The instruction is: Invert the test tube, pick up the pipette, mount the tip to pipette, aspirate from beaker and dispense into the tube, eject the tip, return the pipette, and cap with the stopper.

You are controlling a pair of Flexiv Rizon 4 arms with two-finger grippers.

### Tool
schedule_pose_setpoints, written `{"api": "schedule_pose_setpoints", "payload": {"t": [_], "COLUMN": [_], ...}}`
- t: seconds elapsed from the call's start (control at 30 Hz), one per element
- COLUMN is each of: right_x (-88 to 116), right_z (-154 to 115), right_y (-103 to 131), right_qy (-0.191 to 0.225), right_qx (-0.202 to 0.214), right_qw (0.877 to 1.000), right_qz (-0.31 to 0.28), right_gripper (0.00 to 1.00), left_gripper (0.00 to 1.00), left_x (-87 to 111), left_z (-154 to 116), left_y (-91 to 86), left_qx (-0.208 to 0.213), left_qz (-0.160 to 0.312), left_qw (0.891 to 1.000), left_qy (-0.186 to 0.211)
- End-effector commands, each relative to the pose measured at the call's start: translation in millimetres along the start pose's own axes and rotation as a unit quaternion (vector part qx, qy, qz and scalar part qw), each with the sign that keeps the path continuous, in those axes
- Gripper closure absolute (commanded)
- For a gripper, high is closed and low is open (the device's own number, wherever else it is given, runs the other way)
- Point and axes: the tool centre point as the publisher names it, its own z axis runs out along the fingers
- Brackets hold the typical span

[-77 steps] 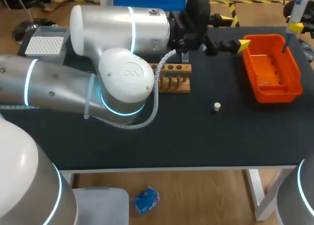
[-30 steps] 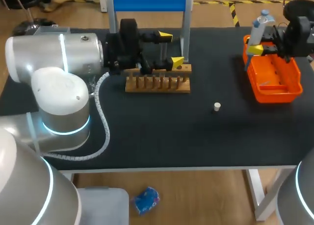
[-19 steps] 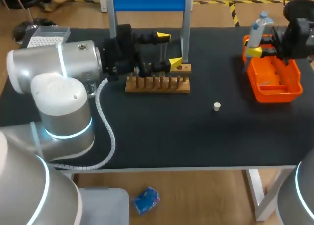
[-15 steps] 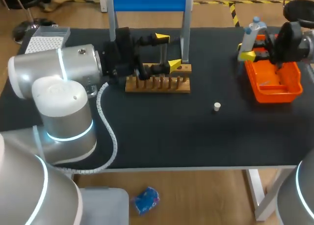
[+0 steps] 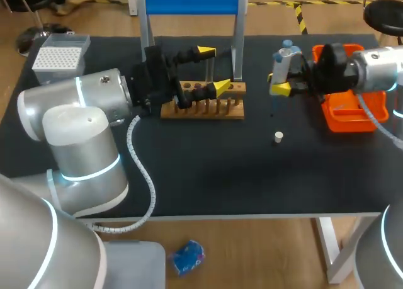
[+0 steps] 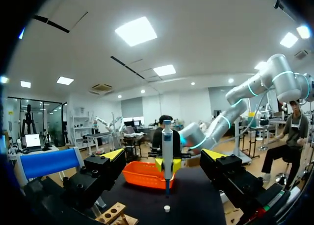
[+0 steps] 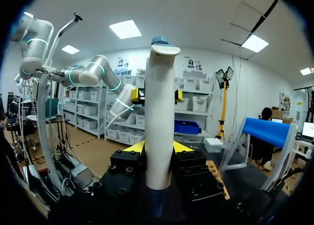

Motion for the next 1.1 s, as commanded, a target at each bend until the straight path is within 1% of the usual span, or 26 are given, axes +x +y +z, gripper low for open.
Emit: {"api": "schedule_pose_setpoints", "payload": {"t": [0.03,0.13,0.53,0.63,0.67,0.8,0.87,1.1], "right_x": [0,0,0,1,2,6,7,6], "right_z": [12,12,12,28,33,47,52,71], "right_y": [5,5,5,-3,-6,-11,-12,-12], "right_qy": [-0.002,-0.002,-0.002,-0.006,-0.010,-0.009,-0.008,0.000], "right_qx": [0.004,0.004,0.004,0.000,-0.010,-0.017,-0.024,-0.022], "right_qw": [1.000,1.000,1.000,1.000,1.000,1.000,1.000,1.000], "right_qz": [-0.002,-0.002,-0.002,-0.004,-0.007,-0.008,-0.010,-0.013], "right_gripper": [1.00,1.00,1.00,1.00,1.00,1.00,1.00,1.00], "left_gripper": [0.00,0.00,0.00,0.00,0.00,0.00,0.00,0.00], "left_x": [-0.7,-1.5,-1.5,-1.1,-1.9,-4.0,-4.9,-3.1], "left_z": [-4,-7,-7,-2,0,2,2,5], "left_y": [3.1,4.5,4.5,9.7,11.4,14.5,16.9,28.5], "left_qx": [0.014,-0.008,-0.008,-0.031,-0.039,-0.054,-0.059,-0.064], "left_qz": [0.005,0.008,0.008,0.008,0.007,0.004,0.000,-0.012], "left_qw": [1.000,1.000,1.000,0.999,0.999,0.999,0.998,0.998], "left_qy": [-0.004,-0.009,-0.009,-0.004,-0.005,0.002,0.000,0.003]}}
